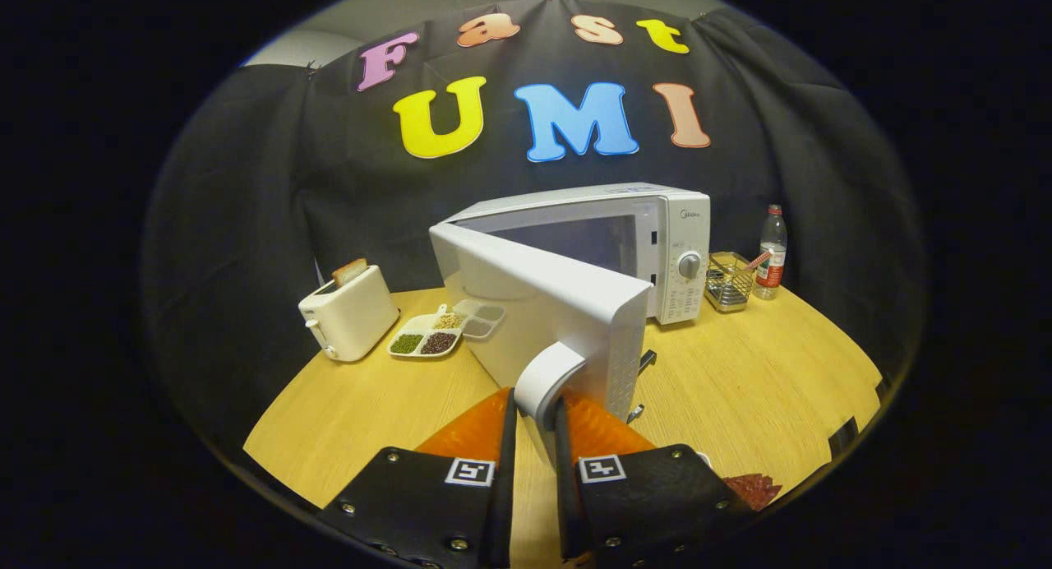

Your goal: Open the microwave, put the food inside, and close the microwave door.

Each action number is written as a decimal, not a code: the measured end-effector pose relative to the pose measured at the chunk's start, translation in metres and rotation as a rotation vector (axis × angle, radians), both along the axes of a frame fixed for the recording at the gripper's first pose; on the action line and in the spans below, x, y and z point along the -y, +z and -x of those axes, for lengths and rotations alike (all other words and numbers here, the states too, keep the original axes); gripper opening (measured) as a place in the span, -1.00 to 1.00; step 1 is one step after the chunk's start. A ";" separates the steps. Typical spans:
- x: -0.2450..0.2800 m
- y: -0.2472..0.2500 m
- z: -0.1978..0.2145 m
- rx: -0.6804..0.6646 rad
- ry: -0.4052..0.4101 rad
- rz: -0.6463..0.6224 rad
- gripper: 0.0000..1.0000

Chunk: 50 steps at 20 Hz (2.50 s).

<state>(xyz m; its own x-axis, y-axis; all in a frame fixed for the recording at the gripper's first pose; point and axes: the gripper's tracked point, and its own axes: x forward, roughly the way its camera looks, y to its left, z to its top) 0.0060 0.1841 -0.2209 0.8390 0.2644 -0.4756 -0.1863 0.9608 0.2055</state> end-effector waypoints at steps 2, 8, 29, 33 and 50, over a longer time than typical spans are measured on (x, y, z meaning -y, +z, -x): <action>-0.013 0.003 0.007 0.011 -0.001 -0.018 -0.54; -0.051 0.007 0.028 0.026 0.019 -0.007 -0.52; -0.124 0.102 0.119 0.177 0.434 -0.170 0.58; -0.071 0.117 0.100 0.227 0.349 -0.149 0.98; 0.134 0.032 0.048 0.087 0.049 0.014 0.99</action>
